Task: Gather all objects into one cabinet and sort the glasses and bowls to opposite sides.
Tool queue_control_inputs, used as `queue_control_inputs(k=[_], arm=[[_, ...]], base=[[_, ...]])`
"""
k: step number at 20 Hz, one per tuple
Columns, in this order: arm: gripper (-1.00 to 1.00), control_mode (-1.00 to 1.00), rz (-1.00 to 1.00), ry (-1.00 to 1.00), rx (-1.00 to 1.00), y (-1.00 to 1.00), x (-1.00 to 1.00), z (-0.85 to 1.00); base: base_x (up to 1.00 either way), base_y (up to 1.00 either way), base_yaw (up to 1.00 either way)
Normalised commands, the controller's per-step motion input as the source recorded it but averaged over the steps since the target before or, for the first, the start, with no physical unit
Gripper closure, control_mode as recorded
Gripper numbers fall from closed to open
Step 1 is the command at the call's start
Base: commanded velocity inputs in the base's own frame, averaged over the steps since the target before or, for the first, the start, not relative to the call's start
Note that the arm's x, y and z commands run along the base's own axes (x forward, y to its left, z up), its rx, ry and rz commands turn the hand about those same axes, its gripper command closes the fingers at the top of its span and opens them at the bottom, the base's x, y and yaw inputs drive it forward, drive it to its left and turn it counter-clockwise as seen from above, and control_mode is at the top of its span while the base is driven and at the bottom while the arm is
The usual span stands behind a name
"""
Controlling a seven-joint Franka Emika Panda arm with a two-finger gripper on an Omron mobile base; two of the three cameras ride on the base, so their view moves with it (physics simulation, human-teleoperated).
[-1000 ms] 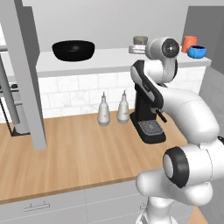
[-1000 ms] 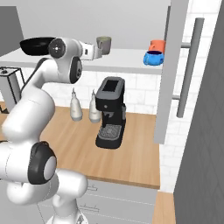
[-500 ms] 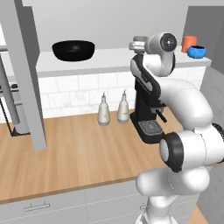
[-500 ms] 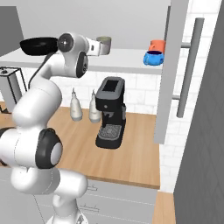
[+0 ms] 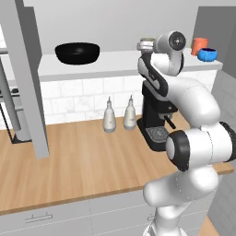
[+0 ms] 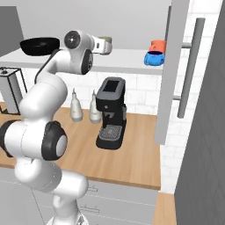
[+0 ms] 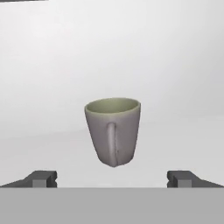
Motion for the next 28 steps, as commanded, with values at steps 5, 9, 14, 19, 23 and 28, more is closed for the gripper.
queue_control_inputs(k=[5,9,14,19,23,28], arm=[[-1.0,-1.0,0.0,0.0,0.0,0.0,0.31,0.0],[-1.0,-1.0,0.0,0.0,0.0,0.0,0.24,0.0],[-1.0,-1.0,0.0,0.0,0.0,0.0,0.14,0.0],[-1.0,-1.0,0.0,0.0,0.0,0.0,0.12,0.0],[-1.0,-1.0,0.0,0.0,0.0,-0.02,0.1,0.0],[-1.0,-1.0,0.0,0.0,0.0,-0.02,0.1,-0.07]], base=[[0.0,0.0,0.0],[0.0,0.0,0.0],[0.0,0.0,0.0],[0.0,0.0,0.0],[0.0,0.0,0.0],[0.0,0.0,0.0]])
